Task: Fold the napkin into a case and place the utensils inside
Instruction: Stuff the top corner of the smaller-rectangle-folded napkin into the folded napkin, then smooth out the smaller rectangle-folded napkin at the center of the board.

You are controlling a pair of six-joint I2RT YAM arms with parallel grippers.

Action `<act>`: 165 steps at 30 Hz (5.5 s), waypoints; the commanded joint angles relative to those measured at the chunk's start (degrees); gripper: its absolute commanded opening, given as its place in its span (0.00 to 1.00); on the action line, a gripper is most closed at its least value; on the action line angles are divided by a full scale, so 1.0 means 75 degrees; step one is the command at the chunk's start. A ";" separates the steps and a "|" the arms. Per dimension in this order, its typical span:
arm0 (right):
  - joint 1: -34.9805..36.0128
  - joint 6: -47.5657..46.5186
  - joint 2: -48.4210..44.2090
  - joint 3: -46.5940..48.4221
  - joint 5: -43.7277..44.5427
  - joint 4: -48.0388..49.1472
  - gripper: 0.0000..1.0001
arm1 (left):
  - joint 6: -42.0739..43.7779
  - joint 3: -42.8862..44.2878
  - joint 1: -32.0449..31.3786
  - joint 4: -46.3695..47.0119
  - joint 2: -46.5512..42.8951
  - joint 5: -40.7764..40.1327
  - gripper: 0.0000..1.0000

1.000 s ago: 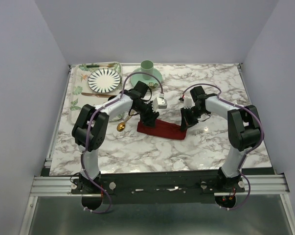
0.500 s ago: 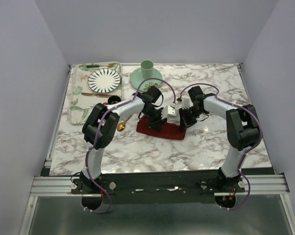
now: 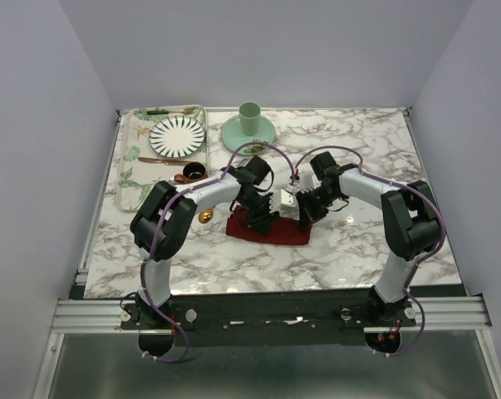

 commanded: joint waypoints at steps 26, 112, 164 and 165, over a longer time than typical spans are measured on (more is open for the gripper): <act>-0.0007 0.0814 0.0725 0.1916 -0.1048 -0.0179 0.38 | 0.0423 0.0389 0.0150 0.0036 0.0021 -0.0512 0.47; 0.0732 0.0334 0.2378 0.2631 -0.1716 -0.0307 0.15 | 0.0154 0.0753 -0.0319 -0.0128 0.0350 -0.0488 0.00; 0.0814 0.0346 0.2460 0.2631 -0.1821 -0.0296 0.15 | -0.0502 0.0869 -0.0377 0.0388 0.0455 -0.0629 0.05; 0.0814 0.0346 0.2471 0.2631 -0.1833 -0.0307 0.14 | -0.0514 0.0916 -0.0389 0.0399 0.0443 -0.0641 0.05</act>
